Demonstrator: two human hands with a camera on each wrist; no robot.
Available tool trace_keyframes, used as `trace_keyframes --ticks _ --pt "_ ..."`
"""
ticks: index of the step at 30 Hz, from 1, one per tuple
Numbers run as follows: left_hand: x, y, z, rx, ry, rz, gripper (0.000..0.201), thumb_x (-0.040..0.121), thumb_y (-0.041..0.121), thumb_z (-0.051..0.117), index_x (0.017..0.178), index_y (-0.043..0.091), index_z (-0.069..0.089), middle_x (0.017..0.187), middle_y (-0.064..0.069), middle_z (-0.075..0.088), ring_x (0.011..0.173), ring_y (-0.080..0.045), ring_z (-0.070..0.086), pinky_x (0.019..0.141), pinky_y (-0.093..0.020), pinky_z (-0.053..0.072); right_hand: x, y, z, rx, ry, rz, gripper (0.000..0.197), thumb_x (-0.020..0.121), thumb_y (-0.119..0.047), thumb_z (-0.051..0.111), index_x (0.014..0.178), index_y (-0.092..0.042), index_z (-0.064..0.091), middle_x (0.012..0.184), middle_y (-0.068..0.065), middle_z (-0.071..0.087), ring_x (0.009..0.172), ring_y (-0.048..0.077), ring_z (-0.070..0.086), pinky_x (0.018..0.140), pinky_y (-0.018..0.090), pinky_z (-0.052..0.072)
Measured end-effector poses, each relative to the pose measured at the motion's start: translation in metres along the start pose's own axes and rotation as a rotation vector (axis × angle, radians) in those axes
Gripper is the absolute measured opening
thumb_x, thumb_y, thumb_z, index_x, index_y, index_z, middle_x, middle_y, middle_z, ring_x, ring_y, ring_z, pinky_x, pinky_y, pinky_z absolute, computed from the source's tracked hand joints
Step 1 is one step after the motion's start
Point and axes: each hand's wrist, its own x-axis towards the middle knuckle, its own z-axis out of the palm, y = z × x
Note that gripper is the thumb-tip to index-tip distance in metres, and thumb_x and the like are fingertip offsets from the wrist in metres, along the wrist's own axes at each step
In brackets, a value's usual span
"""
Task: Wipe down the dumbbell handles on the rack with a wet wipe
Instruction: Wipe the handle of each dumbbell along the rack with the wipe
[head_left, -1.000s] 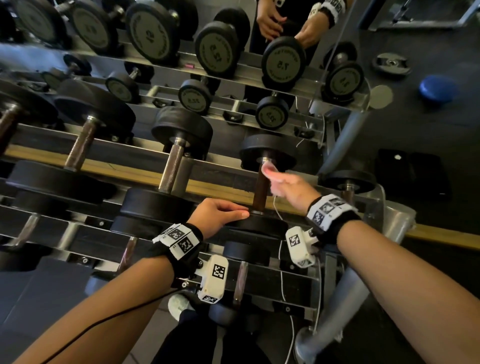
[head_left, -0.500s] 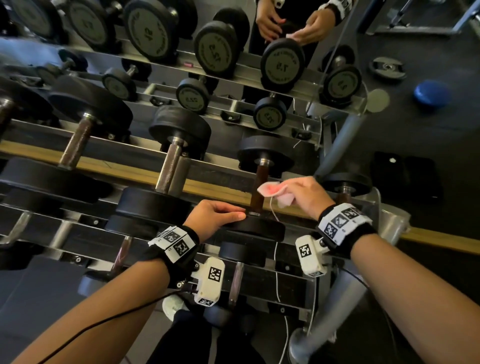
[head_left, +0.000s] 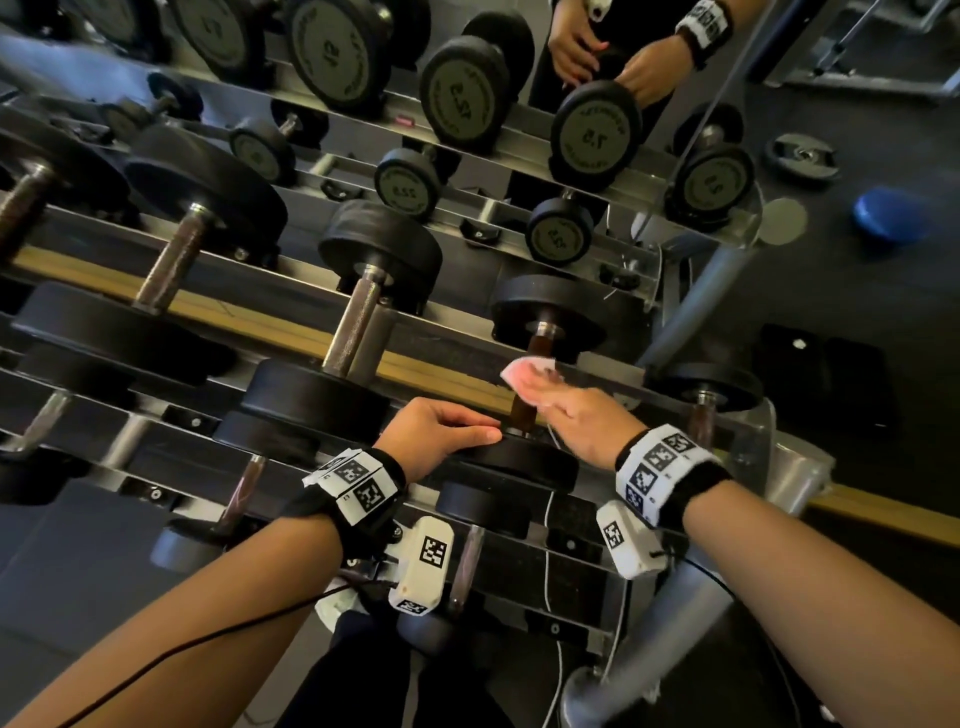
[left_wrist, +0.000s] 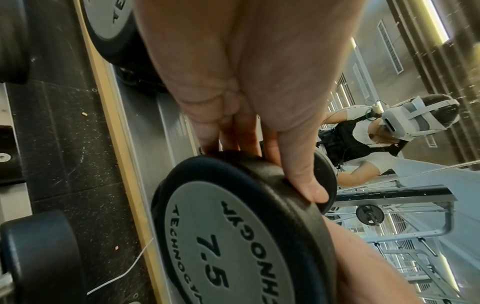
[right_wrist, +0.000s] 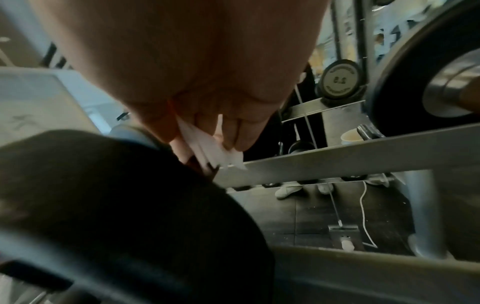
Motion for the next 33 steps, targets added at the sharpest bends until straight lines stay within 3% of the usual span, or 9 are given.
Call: trace_keyframes --ticks 3,6,9,11,15,19,25,31,33 --pt "0.0 0.001 0.0 -0.007 -0.002 -0.007 0.041 0.057 0.057 0.081 0.093 0.038 0.08 0.098 0.007 0.078 0.097 -0.012 0.073 0.098 -0.042 0.055 -0.006 0.005 0.0 0.18 0.01 0.173 0.028 0.1 -0.039 0.053 0.112 -0.028 0.075 0.117 -0.005 0.071 0.115 0.011 0.06 0.098 0.028 0.043" --pt "0.0 0.001 -0.001 -0.01 -0.014 -0.006 0.038 0.06 0.056 0.08 0.094 0.038 0.08 0.099 0.007 0.078 0.098 -0.011 0.073 0.096 -0.04 0.056 -0.01 0.017 -0.007 0.623 0.082 0.254 0.015 0.09 -0.021 0.065 0.091 -0.021 0.08 0.102 0.003 0.075 0.102 0.014 0.067 0.086 0.027 0.054" --pt "0.0 0.0 -0.001 -0.014 -0.012 0.008 0.038 0.06 0.057 0.08 0.093 0.04 0.079 0.098 0.01 0.078 0.094 -0.007 0.073 0.09 -0.032 0.057 -0.014 0.023 -0.011 0.811 0.346 0.32 0.039 0.096 -0.011 0.052 0.085 -0.037 0.079 0.095 -0.009 0.074 0.099 0.013 0.065 0.067 0.019 0.056" --pt "0.0 0.0 0.0 -0.018 0.004 0.01 0.033 0.062 0.053 0.082 0.092 0.04 0.08 0.096 0.01 0.078 0.092 -0.005 0.073 0.085 -0.025 0.056 -0.008 0.025 -0.008 0.925 0.464 0.41 0.05 0.098 -0.015 0.043 0.076 -0.043 0.078 0.081 -0.016 0.074 0.098 0.012 0.064 0.078 0.029 0.055" --pt "0.0 0.001 0.0 -0.018 0.018 0.006 0.031 0.062 0.052 0.081 0.091 0.041 0.08 0.096 0.01 0.078 0.092 -0.005 0.073 0.081 -0.02 0.055 0.008 0.018 0.004 0.946 0.52 0.424 0.031 0.1 -0.011 0.043 0.12 -0.019 0.066 0.106 -0.001 0.07 0.104 0.016 0.062 0.1 0.035 0.045" --pt "0.0 0.003 0.001 -0.015 0.026 -0.004 0.015 0.073 0.039 0.083 0.088 0.041 0.08 0.094 0.011 0.078 0.091 -0.003 0.073 0.078 -0.017 0.053 0.009 0.008 0.018 0.887 0.446 0.375 0.034 0.103 -0.009 0.042 0.134 -0.007 0.057 0.12 0.01 0.062 0.092 0.006 0.061 0.075 0.008 0.048" --pt "-0.001 0.003 0.002 -0.021 0.032 -0.01 0.014 0.075 0.036 0.083 0.088 0.04 0.08 0.094 0.01 0.078 0.091 -0.005 0.073 0.083 -0.022 0.055 -0.002 0.006 0.024 0.785 0.314 0.37 0.042 0.099 -0.003 0.047 0.137 -0.018 0.057 0.141 0.006 0.054 0.128 0.023 0.052 0.113 0.044 0.038" --pt "-0.001 0.005 0.0 -0.039 0.003 -0.001 0.029 0.064 0.048 0.08 0.091 0.038 0.08 0.097 0.008 0.078 0.093 -0.008 0.073 0.082 -0.023 0.055 -0.018 0.014 0.01 0.91 0.403 0.493 0.039 0.095 0.003 0.043 0.101 -0.018 0.075 0.115 0.016 0.069 0.073 0.007 0.068 0.062 0.017 0.055" --pt "-0.001 0.006 0.0 -0.044 0.0 0.0 0.031 0.063 0.049 0.08 0.092 0.037 0.08 0.097 0.007 0.078 0.093 -0.008 0.073 0.081 -0.022 0.055 -0.009 0.017 0.005 0.997 0.489 0.539 0.036 0.096 0.004 0.041 0.11 -0.01 0.071 0.121 0.023 0.065 0.085 0.019 0.067 0.074 0.028 0.055"
